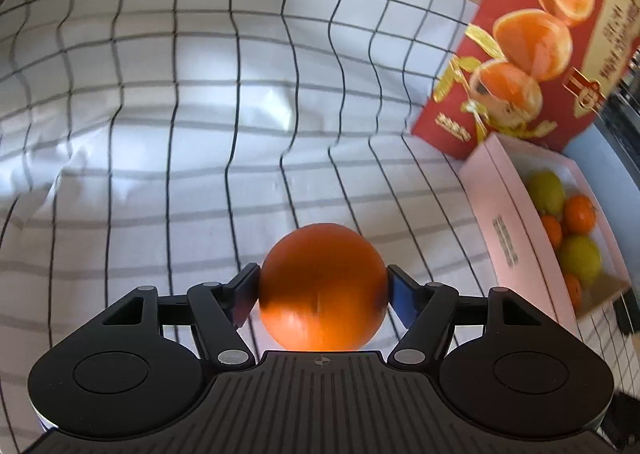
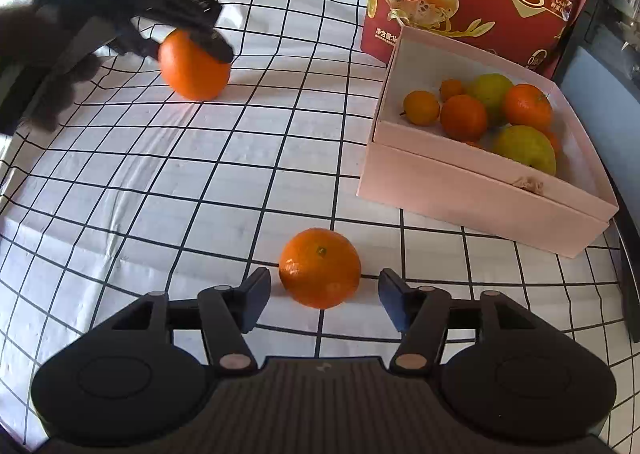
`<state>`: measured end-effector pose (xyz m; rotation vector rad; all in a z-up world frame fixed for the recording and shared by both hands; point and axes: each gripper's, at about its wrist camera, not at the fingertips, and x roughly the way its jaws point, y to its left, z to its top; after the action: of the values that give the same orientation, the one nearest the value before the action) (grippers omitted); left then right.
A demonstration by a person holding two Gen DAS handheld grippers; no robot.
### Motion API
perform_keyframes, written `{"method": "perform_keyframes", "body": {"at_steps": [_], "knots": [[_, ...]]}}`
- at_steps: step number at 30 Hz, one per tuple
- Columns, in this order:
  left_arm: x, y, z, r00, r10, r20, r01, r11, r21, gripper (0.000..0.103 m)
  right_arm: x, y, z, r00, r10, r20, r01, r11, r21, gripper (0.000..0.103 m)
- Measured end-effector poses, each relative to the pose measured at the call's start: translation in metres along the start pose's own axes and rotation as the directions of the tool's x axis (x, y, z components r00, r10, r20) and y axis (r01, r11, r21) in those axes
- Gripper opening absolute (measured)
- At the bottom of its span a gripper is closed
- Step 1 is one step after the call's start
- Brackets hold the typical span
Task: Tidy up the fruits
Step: 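Hold the large orange in the left tool while the right tool moves over a mandarin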
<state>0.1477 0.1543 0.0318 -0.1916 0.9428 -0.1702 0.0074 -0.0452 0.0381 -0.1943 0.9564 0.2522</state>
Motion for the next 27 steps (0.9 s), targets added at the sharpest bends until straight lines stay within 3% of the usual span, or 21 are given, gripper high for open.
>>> {"method": "perform_keyframes", "body": {"at_steps": [5,15,22,27], "knots": [[-0.022,0.005,-0.036,1.000,-0.001,0.006,0.001,0.999,-0.049,0.073,-0.002,-0.001,-0.005,1.000,0.004,-0.004,-0.004,1.000,0.002,0.064],[-0.069,-0.004,-0.089,0.999,0.021,0.035,-0.020,0.999,-0.031,0.073,-0.003,0.003,-0.008,1.000,0.000,0.012,0.000,1.000,-0.031,0.071],[-0.059,-0.004,-0.082,0.999,0.010,0.049,-0.007,0.999,-0.049,0.073,-0.002,0.004,-0.008,0.999,-0.019,0.038,0.021,0.999,-0.050,0.078],[-0.040,-0.005,-0.072,1.000,-0.020,0.014,0.021,0.997,-0.074,0.076,-0.004,0.006,-0.013,0.997,-0.038,0.068,0.041,0.998,-0.044,0.084]]}}
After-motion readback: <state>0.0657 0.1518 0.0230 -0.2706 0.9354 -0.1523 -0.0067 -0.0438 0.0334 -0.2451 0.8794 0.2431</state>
